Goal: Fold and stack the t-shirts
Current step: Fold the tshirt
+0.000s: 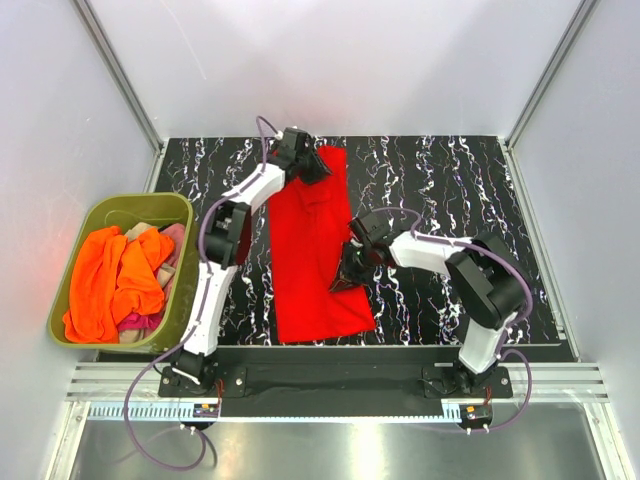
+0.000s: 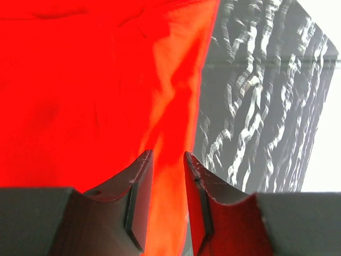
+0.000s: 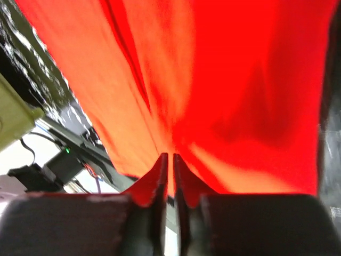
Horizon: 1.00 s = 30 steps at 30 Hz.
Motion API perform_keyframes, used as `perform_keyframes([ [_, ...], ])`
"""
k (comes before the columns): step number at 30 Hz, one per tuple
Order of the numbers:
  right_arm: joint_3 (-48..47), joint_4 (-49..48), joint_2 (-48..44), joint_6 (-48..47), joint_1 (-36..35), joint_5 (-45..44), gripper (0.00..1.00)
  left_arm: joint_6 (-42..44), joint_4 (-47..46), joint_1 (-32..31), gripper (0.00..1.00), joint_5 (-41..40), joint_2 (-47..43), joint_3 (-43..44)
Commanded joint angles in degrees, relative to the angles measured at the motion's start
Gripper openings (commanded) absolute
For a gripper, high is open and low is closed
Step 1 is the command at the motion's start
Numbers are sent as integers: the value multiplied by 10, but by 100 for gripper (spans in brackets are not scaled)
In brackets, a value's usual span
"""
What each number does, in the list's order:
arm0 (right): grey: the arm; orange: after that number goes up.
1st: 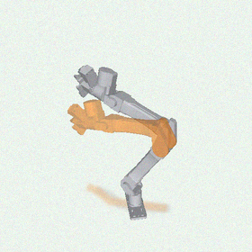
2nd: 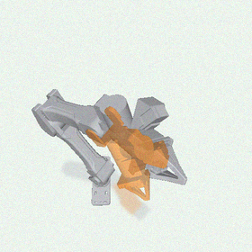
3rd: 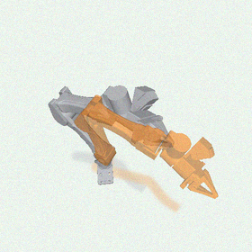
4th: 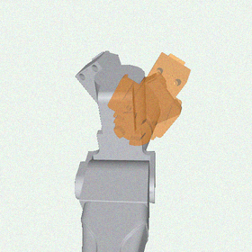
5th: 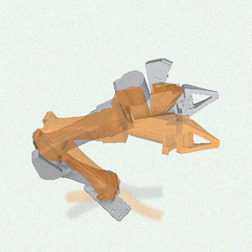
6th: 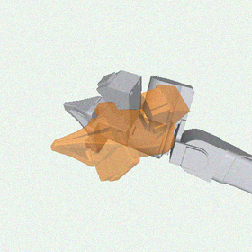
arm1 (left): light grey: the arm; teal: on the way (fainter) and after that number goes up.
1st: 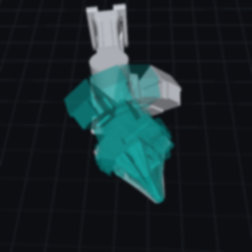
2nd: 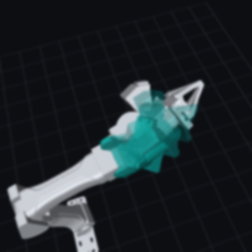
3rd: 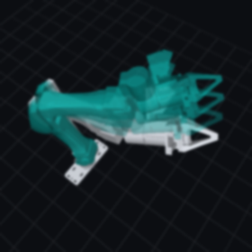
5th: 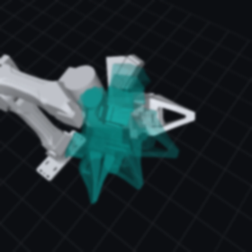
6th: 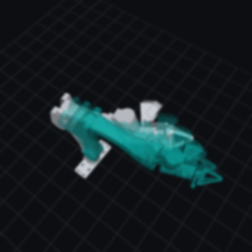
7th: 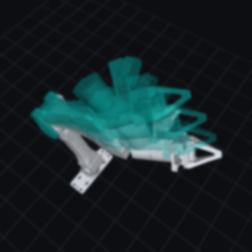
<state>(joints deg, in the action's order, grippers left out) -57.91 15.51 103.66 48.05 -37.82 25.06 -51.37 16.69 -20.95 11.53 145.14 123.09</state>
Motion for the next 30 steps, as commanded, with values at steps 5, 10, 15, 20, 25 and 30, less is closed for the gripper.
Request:
perform_keyframes([
  [5, -12, 91, -78, -89, -1, 11, 30, 96, 24, 3, 33, -79, -200, -144],
  [10, -25, 92, -72, -82, -1, 19, 4, 66, -19, 2, 23, -99, -177, -202],
  [15, -44, 87, -38, -83, -1, 30, 0, 36, -51, 9, 18, -98, -109, -174],
  [20, -48, 48, 0, -44, -1, 46, 0, -22, -42, 30, 18, -78, -44, -129],
  [25, -48, -59, 73, 58, -3, 90, 0, -20, -20, 45, 17, -27, 21, -31],
  [30, -99, -35, 72, 35, -2, 61, 0, 2, -30, 62, 24, 10, -18, -57],
])
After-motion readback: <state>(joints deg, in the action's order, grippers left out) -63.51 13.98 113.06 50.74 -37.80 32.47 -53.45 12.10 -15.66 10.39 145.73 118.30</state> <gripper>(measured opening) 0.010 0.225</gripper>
